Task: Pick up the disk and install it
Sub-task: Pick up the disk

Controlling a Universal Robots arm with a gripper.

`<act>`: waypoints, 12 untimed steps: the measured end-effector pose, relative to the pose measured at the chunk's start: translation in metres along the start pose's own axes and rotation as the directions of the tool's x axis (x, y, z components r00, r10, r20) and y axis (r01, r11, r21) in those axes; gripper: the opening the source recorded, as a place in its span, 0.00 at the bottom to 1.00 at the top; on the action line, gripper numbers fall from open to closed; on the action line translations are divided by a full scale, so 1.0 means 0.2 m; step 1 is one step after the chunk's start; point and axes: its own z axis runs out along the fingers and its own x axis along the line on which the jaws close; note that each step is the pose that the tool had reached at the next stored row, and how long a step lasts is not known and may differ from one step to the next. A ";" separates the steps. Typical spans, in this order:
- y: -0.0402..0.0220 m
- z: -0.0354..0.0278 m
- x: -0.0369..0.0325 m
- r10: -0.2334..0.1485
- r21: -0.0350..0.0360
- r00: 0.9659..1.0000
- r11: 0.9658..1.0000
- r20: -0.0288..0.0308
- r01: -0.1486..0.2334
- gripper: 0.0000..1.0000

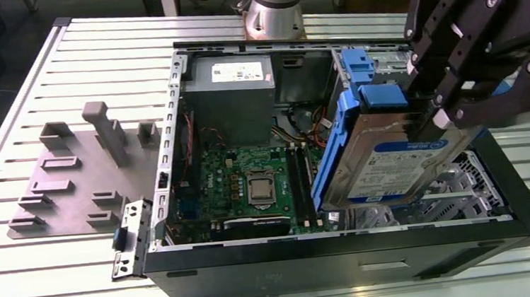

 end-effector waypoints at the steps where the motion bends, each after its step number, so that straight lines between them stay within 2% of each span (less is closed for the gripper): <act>1: 0.000 0.000 0.000 0.000 0.000 1.000 1.000 0.000 0.000 0.35; 5: 0.000 0.000 -0.002 0.000 0.000 1.000 1.000 0.000 0.000 0.35; 8: -0.028 -0.002 -0.005 0.000 0.000 1.000 1.000 0.000 0.000 0.35; 12: -0.032 -0.002 -0.005 0.000 0.000 1.000 1.000 0.000 0.000 0.35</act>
